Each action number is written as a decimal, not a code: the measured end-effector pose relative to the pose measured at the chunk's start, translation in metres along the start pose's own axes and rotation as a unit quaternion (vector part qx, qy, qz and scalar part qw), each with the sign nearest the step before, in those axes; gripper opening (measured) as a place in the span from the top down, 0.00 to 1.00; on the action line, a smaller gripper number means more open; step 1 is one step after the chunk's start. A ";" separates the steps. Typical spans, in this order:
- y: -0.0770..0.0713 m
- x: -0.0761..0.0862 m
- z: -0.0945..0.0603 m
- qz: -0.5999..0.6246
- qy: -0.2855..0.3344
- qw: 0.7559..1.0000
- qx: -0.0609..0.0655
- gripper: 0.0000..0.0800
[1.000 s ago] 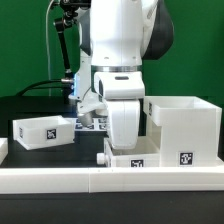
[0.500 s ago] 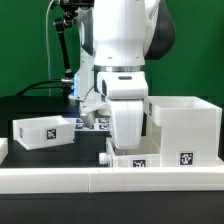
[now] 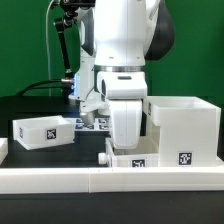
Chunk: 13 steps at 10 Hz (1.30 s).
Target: Assemble drawer
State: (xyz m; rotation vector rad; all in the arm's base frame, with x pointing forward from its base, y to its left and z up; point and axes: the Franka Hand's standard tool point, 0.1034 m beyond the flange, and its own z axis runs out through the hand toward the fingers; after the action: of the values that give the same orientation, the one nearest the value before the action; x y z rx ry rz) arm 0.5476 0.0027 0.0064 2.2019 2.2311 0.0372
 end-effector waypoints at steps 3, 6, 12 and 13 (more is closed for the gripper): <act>0.002 0.004 0.000 -0.005 0.001 1.000 0.000 0.71; 0.003 0.005 -0.003 -0.004 0.000 1.000 -0.002 0.44; 0.019 -0.009 -0.049 0.016 -0.009 0.999 -0.027 0.19; 0.021 -0.017 -0.054 0.013 -0.012 1.000 -0.023 0.19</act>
Offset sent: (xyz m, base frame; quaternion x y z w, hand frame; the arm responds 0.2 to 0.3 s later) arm 0.0086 0.0096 -0.0013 0.0126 -0.0433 -0.0787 0.9959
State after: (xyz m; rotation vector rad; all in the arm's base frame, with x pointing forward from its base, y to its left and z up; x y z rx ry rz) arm 0.5680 -0.0147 0.0608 2.1958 2.1678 0.0601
